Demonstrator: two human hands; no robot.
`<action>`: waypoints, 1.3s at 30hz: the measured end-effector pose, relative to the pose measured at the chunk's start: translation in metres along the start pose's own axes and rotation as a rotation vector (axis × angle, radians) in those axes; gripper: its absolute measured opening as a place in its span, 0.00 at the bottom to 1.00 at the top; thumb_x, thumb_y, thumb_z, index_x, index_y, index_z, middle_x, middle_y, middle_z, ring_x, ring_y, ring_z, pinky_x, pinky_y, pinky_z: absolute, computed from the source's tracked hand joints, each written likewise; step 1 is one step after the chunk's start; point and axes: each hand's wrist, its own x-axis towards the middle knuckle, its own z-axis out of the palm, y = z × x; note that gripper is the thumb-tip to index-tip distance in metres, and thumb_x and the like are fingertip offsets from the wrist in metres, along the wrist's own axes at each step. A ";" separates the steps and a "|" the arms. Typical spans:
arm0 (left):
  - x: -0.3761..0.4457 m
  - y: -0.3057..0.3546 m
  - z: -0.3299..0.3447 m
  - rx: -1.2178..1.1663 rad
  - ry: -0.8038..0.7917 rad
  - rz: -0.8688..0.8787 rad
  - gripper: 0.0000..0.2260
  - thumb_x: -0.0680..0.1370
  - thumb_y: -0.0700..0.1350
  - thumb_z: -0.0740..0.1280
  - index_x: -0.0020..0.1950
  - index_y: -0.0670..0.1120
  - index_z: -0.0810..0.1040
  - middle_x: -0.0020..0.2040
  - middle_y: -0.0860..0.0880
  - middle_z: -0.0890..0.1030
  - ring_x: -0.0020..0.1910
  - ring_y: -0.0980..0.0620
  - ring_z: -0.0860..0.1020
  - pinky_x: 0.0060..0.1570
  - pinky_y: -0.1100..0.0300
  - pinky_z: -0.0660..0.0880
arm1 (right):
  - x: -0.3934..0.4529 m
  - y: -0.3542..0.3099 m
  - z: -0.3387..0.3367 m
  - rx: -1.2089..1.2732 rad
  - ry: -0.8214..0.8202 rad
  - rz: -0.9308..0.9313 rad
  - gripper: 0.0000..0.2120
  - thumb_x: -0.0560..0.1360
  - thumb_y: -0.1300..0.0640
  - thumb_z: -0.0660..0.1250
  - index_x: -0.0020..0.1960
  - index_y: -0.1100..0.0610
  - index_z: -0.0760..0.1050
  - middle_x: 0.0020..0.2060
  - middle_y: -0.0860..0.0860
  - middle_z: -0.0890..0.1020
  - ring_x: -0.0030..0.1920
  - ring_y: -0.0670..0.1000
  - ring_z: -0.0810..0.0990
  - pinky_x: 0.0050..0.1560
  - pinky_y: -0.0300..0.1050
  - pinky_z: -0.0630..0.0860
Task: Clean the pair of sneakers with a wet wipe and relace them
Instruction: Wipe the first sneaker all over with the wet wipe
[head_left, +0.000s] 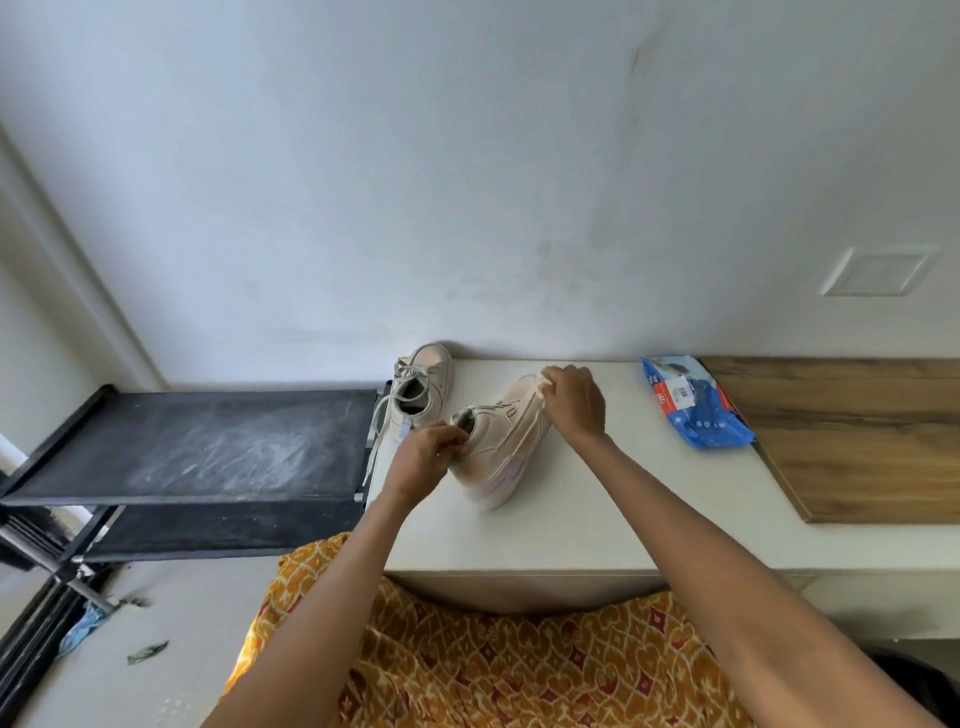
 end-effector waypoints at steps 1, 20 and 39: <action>0.002 -0.002 -0.002 0.001 0.000 0.004 0.06 0.74 0.40 0.70 0.50 0.44 0.83 0.45 0.49 0.81 0.43 0.50 0.78 0.43 0.57 0.73 | 0.005 0.007 0.000 -0.033 -0.029 0.015 0.11 0.77 0.58 0.59 0.52 0.59 0.79 0.51 0.58 0.79 0.57 0.59 0.73 0.46 0.48 0.71; 0.000 -0.018 -0.005 -0.016 0.084 -0.043 0.04 0.72 0.38 0.71 0.45 0.43 0.83 0.42 0.49 0.82 0.39 0.48 0.78 0.44 0.53 0.76 | -0.052 -0.027 0.046 0.309 -0.061 -0.430 0.10 0.75 0.55 0.64 0.45 0.59 0.81 0.39 0.55 0.82 0.44 0.57 0.78 0.47 0.49 0.72; 0.004 -0.003 -0.002 0.059 0.007 -0.030 0.06 0.74 0.42 0.70 0.49 0.46 0.83 0.46 0.50 0.81 0.41 0.53 0.75 0.44 0.56 0.72 | -0.035 -0.006 0.039 0.044 -0.012 -0.193 0.13 0.79 0.57 0.60 0.59 0.60 0.78 0.52 0.59 0.78 0.59 0.60 0.71 0.54 0.51 0.74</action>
